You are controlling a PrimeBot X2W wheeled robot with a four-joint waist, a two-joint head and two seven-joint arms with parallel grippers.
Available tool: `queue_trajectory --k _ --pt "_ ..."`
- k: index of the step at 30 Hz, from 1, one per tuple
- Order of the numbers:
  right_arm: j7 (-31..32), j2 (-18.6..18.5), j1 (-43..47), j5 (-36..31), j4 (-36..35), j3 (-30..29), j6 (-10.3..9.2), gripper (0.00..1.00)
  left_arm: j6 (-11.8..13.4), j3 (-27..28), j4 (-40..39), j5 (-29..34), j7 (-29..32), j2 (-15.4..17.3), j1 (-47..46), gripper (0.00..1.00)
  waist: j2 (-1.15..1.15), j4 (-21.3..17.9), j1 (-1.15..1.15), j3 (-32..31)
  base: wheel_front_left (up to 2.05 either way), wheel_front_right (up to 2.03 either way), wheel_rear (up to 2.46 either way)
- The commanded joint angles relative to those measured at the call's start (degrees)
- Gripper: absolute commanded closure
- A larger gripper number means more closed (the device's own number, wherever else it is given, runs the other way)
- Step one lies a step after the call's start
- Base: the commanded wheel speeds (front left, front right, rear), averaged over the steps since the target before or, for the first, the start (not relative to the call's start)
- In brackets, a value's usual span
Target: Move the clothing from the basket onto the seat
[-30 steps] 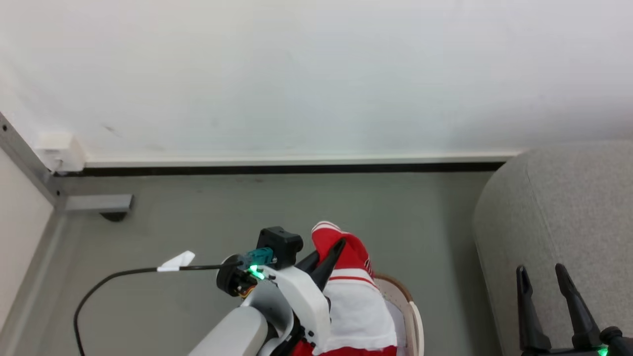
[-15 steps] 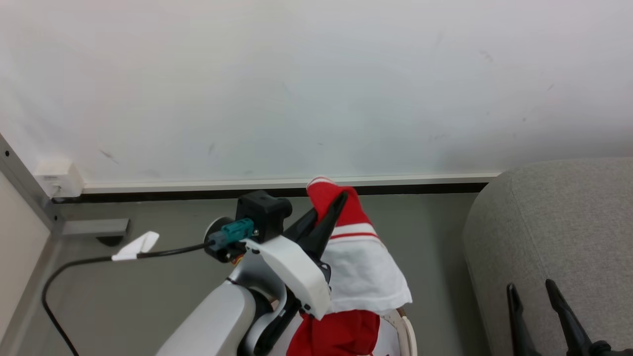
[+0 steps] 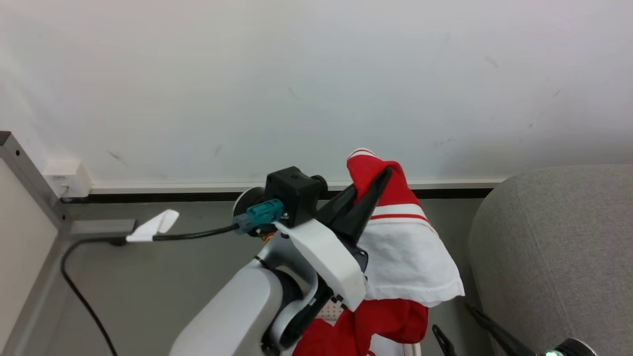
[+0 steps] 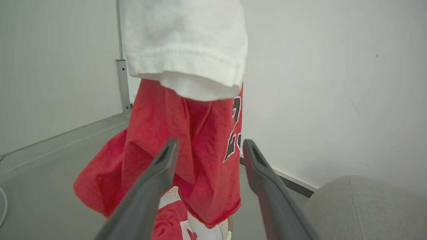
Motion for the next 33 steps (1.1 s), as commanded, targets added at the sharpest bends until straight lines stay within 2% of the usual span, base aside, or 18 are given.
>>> queue_trajectory --k 1,7,10,13,14,15,19,22,26,33 --pt "0.33 -0.58 -1.57 0.69 -0.11 0.60 -0.14 0.00 -0.23 -0.41 -0.44 0.26 0.03 -0.30 -0.61 1.00 0.00 0.23 0.00 0.06 0.00 0.00 0.00" --pt "2.48 0.72 -9.63 -0.38 6.18 5.20 -0.14 0.00 -0.76 -2.76 0.31 -0.18 0.24 -1.60 -0.90 1.00 0.00 1.14 0.00 -0.03 0.00 0.00 0.00" --pt "2.72 3.60 -14.33 -2.29 13.41 4.91 -0.13 0.00 -0.76 -3.51 0.76 -0.60 -0.12 -1.88 -0.63 1.00 0.00 1.43 0.00 0.05 0.00 0.00 0.00" --pt "1.93 8.29 -18.27 -2.60 21.10 5.00 -0.13 0.00 -0.85 -4.35 1.04 -1.06 -0.45 -2.39 -0.32 1.00 0.00 2.01 0.00 0.19 0.00 0.00 0.00" --pt "1.59 9.64 -19.34 -2.10 23.43 4.75 -0.14 0.56 -0.96 -4.59 1.16 -1.31 -0.55 -2.54 -0.35 1.00 0.00 2.27 0.00 0.22 0.00 0.00 0.00" --pt "0.98 10.50 -20.23 -1.24 25.44 4.50 -0.14 1.00 -1.06 -4.92 1.24 -1.67 -0.53 -2.70 -0.40 1.00 0.00 2.60 0.00 0.21 0.00 0.00 0.00" --pt "-1.20 12.69 -22.86 1.17 30.57 4.17 -0.14 1.00 -0.60 -5.35 1.91 -1.90 -0.75 -2.97 -0.70 1.00 0.00 3.51 0.00 0.34 0.00 0.00 0.00" --pt "-2.31 12.79 -23.87 2.14 31.90 3.91 -0.14 1.00 -0.39 -5.00 2.50 -1.94 -0.94 -2.42 -0.58 1.00 0.00 3.68 0.00 0.46 0.00 0.00 0.00" --pt "-2.89 11.36 -24.48 3.92 31.30 3.39 -0.14 1.00 0.19 -4.44 3.03 -2.03 -1.20 -1.59 0.08 1.00 0.00 3.32 0.00 0.65 0.00 0.00 0.00" --pt "-3.10 7.81 -23.63 8.89 26.35 1.75 -0.14 1.00 1.07 -3.75 3.65 -1.71 -1.70 -0.01 1.28 1.00 0.00 2.15 0.00 0.88 0.00 0.00 0.00"
